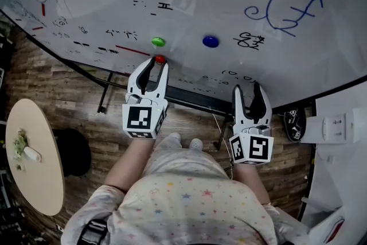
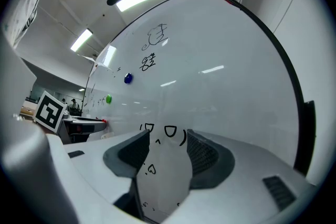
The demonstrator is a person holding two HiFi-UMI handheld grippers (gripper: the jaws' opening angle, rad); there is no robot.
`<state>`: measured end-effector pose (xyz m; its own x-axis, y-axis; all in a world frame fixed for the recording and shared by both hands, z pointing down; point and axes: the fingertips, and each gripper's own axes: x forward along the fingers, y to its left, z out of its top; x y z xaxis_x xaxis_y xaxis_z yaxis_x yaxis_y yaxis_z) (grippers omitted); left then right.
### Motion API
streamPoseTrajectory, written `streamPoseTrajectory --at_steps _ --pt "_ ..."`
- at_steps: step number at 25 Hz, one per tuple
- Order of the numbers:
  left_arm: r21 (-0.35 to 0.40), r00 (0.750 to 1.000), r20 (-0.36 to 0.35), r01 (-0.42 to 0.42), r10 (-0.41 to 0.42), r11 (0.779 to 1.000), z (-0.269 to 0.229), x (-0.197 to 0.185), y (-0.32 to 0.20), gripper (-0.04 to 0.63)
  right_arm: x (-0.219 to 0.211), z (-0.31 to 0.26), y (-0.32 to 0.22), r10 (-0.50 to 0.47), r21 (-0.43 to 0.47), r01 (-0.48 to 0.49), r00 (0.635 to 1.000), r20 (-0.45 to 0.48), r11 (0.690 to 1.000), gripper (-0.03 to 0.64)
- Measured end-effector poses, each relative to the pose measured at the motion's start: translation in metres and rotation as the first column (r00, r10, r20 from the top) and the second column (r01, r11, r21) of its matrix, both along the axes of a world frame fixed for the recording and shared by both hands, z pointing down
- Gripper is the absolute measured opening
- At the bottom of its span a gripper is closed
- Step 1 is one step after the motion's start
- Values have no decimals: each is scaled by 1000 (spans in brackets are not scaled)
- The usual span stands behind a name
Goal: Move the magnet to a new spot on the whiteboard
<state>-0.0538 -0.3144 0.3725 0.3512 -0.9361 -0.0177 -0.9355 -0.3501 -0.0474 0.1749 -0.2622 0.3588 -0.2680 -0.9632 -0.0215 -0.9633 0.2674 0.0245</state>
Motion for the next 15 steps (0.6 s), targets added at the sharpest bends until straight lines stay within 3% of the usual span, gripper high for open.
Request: streamPoseTrajectory --at_steps 15 --pt "10 1000 0 25 -25 1000 -4 -14 26 117 -1 -4 14 10 9 -10 1000 -5 1000 196"
